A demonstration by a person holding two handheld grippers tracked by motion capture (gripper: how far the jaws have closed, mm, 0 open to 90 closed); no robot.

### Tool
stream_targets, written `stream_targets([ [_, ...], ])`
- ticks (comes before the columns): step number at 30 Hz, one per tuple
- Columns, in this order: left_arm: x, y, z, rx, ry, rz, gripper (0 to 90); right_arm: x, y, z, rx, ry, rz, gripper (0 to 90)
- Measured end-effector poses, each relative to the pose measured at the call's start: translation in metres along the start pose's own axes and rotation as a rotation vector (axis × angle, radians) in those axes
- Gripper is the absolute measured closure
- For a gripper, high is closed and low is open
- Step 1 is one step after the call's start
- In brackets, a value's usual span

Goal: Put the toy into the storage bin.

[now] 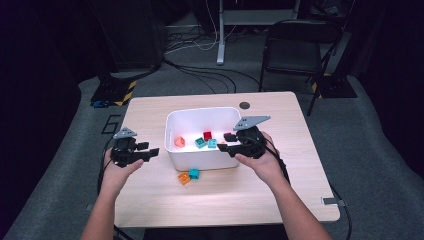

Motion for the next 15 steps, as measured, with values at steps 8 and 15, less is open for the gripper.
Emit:
stream_targets([
  [8, -0.002, -0.007, -0.01, -0.014, 0.013, -0.004, 43.0, 0.012, -0.011, 0.001, 0.002, 0.012, 0.032, 55.5],
  [15, -0.006, -0.018, -0.022, -0.021, -0.007, -0.004, 43.0, 0.016, -0.016, 0.003, 0.004, 0.025, 0.031, 54.9],
])
Point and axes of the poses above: each handheld gripper's, and its own axes: x roughly backward along the jaws, y roughly out of its top, z roughly to its left, the point moved 4 cm from there along -x, roughly forward along the jaws, and after that the axes turned 8 degrees about -x, right-handed, at the moved point
